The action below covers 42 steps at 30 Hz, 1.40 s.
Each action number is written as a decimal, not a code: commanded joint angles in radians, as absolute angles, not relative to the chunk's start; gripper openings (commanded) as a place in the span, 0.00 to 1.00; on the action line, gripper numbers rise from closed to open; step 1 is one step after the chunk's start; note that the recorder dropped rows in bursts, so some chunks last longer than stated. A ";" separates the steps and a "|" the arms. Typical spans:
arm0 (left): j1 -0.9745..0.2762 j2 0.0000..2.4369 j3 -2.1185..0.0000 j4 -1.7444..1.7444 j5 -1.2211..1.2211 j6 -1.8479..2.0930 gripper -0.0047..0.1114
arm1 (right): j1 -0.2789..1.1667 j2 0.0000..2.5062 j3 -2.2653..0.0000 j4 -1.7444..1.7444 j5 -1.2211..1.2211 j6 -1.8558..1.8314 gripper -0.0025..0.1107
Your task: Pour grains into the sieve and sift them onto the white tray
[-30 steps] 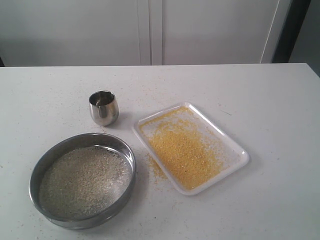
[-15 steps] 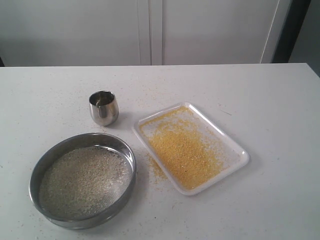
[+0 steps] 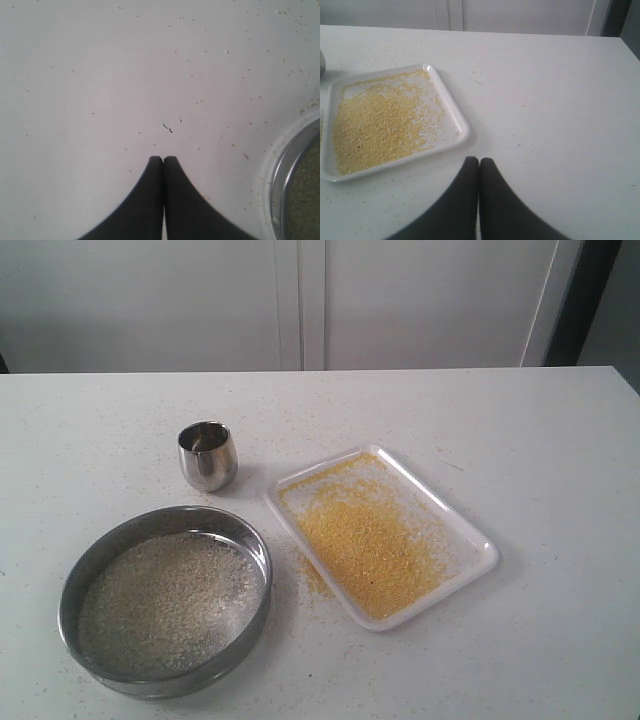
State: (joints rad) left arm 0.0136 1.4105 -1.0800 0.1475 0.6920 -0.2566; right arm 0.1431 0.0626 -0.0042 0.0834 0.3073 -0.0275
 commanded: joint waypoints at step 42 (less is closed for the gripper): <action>0.017 1.219 -1.077 0.147 0.698 -0.266 0.04 | 0.144 0.000 0.000 0.054 0.335 -0.026 0.02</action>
State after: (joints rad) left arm 0.0136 1.2770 -1.0800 0.1475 0.6920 -0.2566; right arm 0.1431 0.0066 -0.0042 0.0651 0.3375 -0.0275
